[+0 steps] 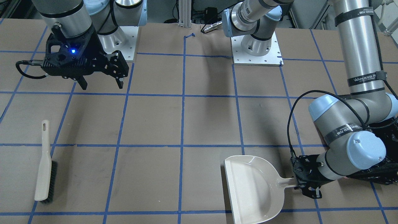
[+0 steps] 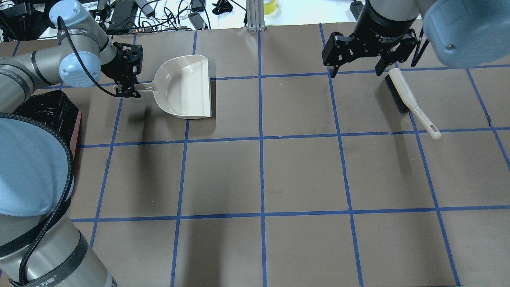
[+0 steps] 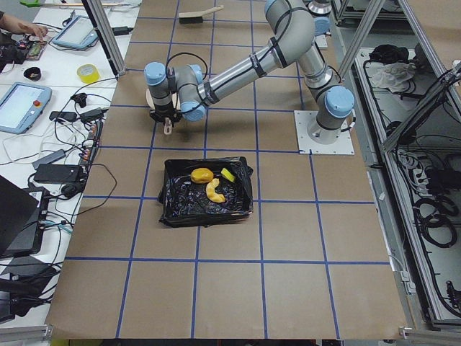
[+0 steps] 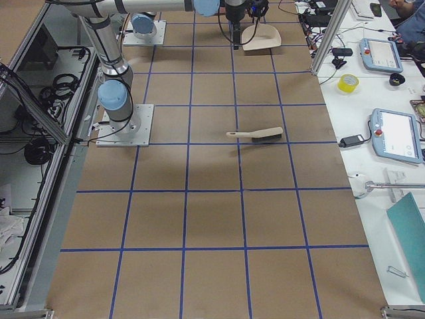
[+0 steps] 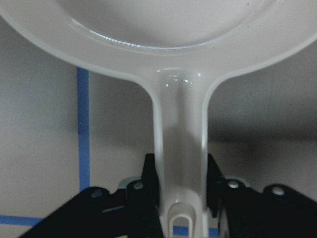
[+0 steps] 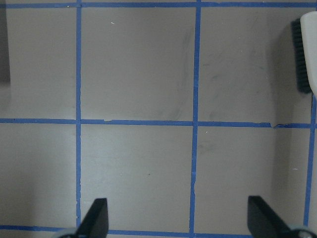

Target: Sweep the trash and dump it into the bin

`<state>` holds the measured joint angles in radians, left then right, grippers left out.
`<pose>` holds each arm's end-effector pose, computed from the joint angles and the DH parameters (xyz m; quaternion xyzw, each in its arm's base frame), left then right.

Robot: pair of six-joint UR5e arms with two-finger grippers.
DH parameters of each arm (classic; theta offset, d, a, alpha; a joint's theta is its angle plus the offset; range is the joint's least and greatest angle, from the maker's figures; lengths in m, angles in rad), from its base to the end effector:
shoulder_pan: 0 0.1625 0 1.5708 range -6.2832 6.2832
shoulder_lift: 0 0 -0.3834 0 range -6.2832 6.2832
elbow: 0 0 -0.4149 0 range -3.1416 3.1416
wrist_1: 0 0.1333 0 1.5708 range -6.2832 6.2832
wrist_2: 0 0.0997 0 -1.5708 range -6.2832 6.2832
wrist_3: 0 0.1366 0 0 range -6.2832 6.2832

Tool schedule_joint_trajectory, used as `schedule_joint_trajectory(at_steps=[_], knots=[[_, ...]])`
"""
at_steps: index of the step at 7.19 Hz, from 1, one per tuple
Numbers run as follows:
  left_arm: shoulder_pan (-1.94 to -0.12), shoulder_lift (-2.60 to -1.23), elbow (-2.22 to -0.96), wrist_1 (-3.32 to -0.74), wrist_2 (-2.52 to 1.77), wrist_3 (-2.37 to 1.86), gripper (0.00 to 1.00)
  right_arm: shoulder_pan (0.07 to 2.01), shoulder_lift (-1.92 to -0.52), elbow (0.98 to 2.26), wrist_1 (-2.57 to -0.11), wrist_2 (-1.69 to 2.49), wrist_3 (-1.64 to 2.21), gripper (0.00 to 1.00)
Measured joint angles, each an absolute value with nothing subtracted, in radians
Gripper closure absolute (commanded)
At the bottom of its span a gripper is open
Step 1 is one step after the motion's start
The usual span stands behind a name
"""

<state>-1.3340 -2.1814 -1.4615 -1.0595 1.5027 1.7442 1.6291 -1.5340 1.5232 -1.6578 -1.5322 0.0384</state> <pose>0.0220 -0.6991 0.1419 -0.6841 -0.7286 0.0312 0.0145 0.1699 -0.5325 0.4240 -0.0109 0.9986 -0.0479 0.0216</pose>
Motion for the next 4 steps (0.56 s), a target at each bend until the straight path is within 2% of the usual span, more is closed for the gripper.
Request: schedule_joint_trajectory(at_steps=[1, 2, 3, 4], knots=[[-1.350, -2.177, -1.476, -1.059, 1.509, 1.740, 0.37, 1.629, -1.534, 1.523, -1.658, -1.532, 0.038, 0.00], [-1.375, -2.170, -1.486, -1.059, 1.526, 1.739, 0.24, 1.629, -1.534, 1.523, -1.659, -1.532, 0.038, 0.00], [-1.392, -2.162, -1.494, -1.060, 1.539, 1.740, 0.19, 1.629, -1.534, 1.523, -1.660, -1.532, 0.038, 0.00], [-1.399, -2.151, -1.506, -1.061, 1.545, 1.740, 0.18, 1.629, -1.534, 1.523, -1.660, -1.531, 0.038, 0.00]])
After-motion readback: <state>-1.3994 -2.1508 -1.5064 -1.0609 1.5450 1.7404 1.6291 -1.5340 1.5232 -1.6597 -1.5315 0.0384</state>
